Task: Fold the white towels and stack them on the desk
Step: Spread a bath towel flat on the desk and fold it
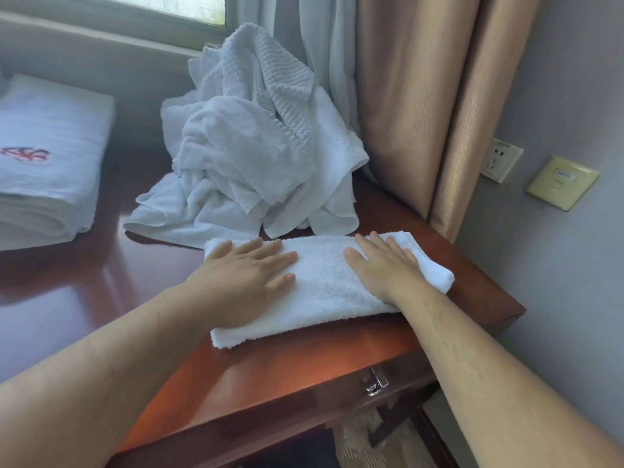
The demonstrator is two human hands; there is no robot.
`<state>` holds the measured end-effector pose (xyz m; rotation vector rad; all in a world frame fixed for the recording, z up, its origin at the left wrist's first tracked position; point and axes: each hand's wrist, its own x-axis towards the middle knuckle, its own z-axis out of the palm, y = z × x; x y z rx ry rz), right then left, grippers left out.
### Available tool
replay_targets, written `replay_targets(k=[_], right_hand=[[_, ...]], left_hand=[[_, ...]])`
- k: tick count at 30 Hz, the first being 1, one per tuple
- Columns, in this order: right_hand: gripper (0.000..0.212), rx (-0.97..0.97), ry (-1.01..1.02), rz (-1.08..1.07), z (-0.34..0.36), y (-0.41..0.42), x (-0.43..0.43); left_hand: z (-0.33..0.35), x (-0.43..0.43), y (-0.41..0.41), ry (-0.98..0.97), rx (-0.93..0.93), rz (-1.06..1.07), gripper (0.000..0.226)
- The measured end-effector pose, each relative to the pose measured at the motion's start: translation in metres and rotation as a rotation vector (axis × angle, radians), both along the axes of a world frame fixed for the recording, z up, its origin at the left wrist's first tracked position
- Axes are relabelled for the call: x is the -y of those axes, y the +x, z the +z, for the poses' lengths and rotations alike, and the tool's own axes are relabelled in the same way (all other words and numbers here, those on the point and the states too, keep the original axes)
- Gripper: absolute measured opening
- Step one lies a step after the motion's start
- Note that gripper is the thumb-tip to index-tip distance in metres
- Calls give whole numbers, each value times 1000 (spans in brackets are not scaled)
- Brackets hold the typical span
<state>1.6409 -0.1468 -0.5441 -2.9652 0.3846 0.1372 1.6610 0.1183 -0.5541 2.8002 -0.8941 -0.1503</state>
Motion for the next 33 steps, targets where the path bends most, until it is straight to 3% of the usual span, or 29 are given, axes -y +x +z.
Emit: replay_targets(k=[6, 13, 15, 18, 21, 25, 30, 33], right_hand=[[69, -60, -17, -10, 7, -8, -36], [72, 46, 56, 332, -2, -34, -150], [62, 154, 32, 434, -7, -47, -187], [29, 464, 132, 575, -13, -71, -230], [19, 610, 241, 718, -15, -94, -258], [32, 531, 223, 916, -14, -123, -289], [86, 408, 15, 1037, -33, -160, -313], [96, 478, -151, 1082, -36, -171, -324]], left_hand=[[-3, -49, -15, -80, -97, 90, 63], [-3, -124, -60, -183, -85, 188, 55], [-4, -150, -78, -215, -42, 221, 50], [-5, -189, -107, -218, -11, 290, 47], [-7, -221, -132, -205, 12, 348, 47], [-9, -251, -160, -274, 33, 444, 42], [-13, -278, -192, -344, 93, 558, 51], [-13, -291, -204, -350, 90, 571, 57]])
